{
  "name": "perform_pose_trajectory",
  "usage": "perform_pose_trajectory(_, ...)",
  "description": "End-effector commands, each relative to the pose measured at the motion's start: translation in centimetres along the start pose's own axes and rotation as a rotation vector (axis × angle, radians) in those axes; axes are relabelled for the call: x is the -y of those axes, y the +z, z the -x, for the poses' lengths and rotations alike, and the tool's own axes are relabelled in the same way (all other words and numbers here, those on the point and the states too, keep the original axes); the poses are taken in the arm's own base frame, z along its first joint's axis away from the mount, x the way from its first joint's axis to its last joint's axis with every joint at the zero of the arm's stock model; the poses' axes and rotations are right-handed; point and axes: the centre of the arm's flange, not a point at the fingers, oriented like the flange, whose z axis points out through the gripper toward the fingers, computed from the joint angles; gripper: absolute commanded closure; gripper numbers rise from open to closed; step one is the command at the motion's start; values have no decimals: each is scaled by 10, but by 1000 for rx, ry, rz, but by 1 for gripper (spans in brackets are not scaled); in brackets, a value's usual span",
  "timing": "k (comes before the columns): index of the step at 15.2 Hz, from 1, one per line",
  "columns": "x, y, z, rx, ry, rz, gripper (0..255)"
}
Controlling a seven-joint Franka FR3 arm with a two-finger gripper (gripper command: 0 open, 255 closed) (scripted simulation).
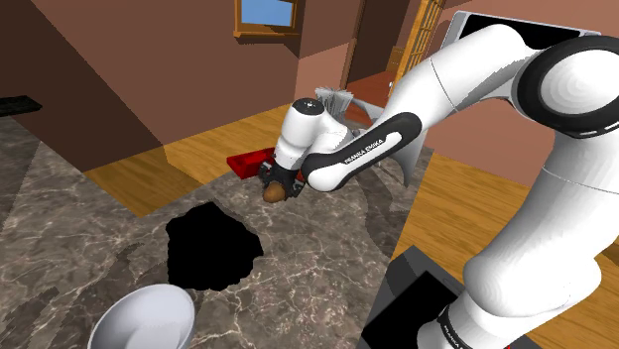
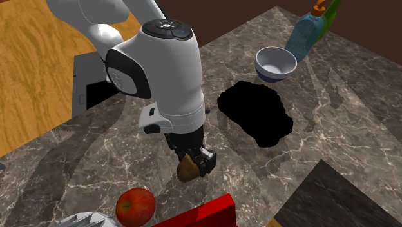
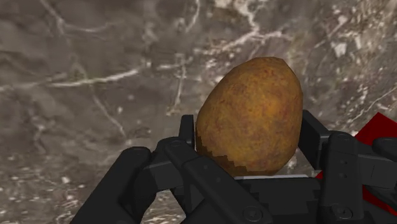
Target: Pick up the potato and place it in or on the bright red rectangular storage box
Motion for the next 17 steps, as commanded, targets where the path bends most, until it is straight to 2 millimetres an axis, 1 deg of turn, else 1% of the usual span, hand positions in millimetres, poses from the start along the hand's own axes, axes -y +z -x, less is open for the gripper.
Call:
perform_pose_trajectory(1, 0, 0, 0, 0, 0, 0, 255)
perform_pose_trajectory(9, 0, 0, 0, 0, 0, 0, 255)
perform_pose_trajectory(17, 10, -40, -8, 0, 0, 0, 255)
